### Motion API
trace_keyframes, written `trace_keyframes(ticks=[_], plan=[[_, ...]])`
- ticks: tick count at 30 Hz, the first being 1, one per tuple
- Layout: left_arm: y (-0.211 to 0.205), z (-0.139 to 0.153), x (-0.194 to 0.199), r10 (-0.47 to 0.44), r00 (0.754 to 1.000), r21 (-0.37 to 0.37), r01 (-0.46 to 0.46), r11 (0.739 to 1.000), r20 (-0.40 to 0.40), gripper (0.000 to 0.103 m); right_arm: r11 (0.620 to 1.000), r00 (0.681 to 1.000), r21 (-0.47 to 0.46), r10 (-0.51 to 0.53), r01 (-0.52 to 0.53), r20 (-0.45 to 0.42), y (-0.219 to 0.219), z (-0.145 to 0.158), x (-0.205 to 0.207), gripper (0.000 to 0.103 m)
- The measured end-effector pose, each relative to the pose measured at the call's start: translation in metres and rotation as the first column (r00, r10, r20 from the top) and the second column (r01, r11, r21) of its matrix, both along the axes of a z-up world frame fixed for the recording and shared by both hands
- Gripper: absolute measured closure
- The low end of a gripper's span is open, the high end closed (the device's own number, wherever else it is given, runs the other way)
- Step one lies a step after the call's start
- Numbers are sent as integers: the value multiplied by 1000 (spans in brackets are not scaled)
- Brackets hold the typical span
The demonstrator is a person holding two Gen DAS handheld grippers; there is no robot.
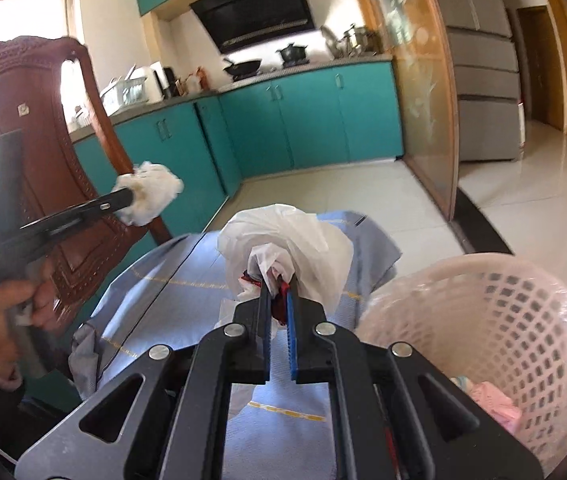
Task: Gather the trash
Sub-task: 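Grasp the white plastic bag with the left gripper while the right gripper holds its bag lifted, then carry both white bags to the basket and drop them from both grippers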
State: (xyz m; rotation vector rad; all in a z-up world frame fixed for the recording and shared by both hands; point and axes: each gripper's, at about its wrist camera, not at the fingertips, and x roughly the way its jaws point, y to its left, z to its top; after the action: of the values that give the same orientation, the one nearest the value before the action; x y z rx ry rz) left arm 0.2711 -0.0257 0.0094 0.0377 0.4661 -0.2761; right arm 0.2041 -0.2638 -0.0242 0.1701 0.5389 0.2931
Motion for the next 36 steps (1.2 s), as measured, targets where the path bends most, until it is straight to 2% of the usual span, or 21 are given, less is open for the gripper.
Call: trace_keyframes(ticks=[5, 8, 12, 17, 23, 26, 27, 28, 29, 30, 32, 34, 35, 36], plan=[[-33, 13, -28, -97, 994, -12, 98, 995, 42, 91, 993, 992, -30, -112, 114, 50, -28, 4, -26, 96], [-58, 15, -39, -154, 987, -18, 155, 988, 40, 91, 979, 979, -65, -189, 193, 73, -49, 2, -41, 96], [-94, 7, -45, -230, 973, -27, 230, 973, 21, 91, 964, 964, -48, -257, 260, 65, -76, -5, -57, 96], [-137, -5, -44, -353, 935, -91, 350, 932, -25, 91, 943, 944, -43, -327, 329, 49, -100, -12, -68, 96], [-182, -32, -32, -449, 886, -129, 435, 891, -113, 90, 923, 925, -53, -380, 381, 26, -117, -19, -73, 96], [-200, -48, -28, -486, 859, -136, 469, 873, -159, 86, 916, 917, -52, -398, 397, -6, -124, -23, -71, 95], [-203, -52, -28, -488, 857, -129, 471, 872, -164, 79, 916, 916, -50, -400, 399, -21, -125, -24, -69, 95], [-207, -54, -29, -487, 858, -110, 475, 873, -162, 72, 915, 914, -48, -403, 401, -38, -126, -26, -66, 90], [-209, -54, -31, -478, 865, -83, 470, 879, -152, 56, 913, 912, -46, -407, 405, -51, -126, -28, -67, 80], [-209, -54, -33, -472, 870, -71, 466, 882, -142, 48, 913, 910, -41, -409, 407, -64, -127, -30, -66, 75], [-205, -51, -36, -467, 876, -58, 463, 884, -119, 47, 912, 909, -33, -411, 410, -63, -127, -29, -67, 58], [-198, -48, -38, -446, 889, -46, 443, 895, -104, 44, 908, 907, -50, -418, 416, -47, -124, -27, -68, 49], [-192, -46, -38, -428, 899, -41, 426, 904, -97, 41, 906, 905, -59, -422, 420, -44, -122, -27, -68, 43], [-183, -45, -36, -414, 905, -40, 413, 910, -94, 35, 905, 905, -66, -424, 421, -40, -120, -26, -68, 41]])
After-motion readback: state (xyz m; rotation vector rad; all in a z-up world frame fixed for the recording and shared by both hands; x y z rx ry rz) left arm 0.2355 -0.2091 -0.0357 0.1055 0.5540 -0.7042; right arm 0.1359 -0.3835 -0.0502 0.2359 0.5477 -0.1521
